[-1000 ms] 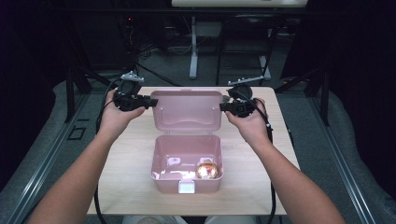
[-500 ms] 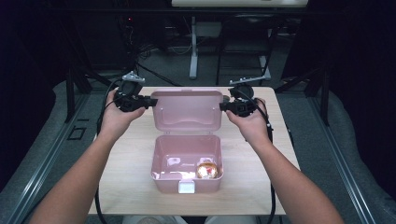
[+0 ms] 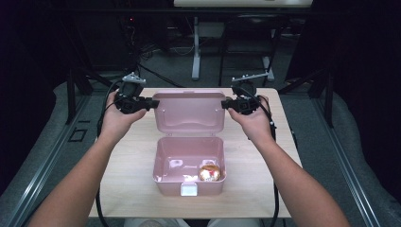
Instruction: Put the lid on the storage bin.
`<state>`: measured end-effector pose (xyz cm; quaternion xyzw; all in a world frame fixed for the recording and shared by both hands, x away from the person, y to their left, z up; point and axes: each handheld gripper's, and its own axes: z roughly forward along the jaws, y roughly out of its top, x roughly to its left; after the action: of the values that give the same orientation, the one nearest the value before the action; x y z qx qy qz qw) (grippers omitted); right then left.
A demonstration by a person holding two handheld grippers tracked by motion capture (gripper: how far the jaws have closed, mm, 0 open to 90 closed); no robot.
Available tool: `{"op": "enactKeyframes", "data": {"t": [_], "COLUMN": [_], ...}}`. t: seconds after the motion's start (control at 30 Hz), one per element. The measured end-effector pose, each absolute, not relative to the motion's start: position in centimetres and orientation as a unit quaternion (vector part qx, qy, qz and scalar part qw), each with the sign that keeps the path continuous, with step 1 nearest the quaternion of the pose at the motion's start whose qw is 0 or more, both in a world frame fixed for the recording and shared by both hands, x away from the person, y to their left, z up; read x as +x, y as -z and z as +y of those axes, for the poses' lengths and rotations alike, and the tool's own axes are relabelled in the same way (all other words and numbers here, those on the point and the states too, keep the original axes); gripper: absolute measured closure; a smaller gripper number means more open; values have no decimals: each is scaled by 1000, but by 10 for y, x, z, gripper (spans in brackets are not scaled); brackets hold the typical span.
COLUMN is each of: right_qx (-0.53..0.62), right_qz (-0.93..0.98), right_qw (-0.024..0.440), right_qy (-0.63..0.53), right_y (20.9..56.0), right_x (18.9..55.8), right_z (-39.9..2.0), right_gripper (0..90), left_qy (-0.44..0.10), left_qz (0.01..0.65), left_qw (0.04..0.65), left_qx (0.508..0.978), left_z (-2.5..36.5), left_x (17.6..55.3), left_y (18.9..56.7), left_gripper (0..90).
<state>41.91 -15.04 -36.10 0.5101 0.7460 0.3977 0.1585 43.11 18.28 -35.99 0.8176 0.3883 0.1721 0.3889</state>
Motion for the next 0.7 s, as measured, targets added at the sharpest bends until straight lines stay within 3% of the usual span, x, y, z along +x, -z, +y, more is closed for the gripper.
{"op": "enactKeyframes", "data": {"t": [0.7], "right_qx": [517], "right_qz": [740], "right_qw": [170], "right_qy": [-395], "right_y": [359], "right_x": [428], "right_z": [-150], "right_gripper": [840], "left_qy": [-183], "left_qz": [388], "left_qw": [389], "left_qx": [815], "left_z": [179], "left_x": [439], "left_y": [358], "left_gripper": [794]}}
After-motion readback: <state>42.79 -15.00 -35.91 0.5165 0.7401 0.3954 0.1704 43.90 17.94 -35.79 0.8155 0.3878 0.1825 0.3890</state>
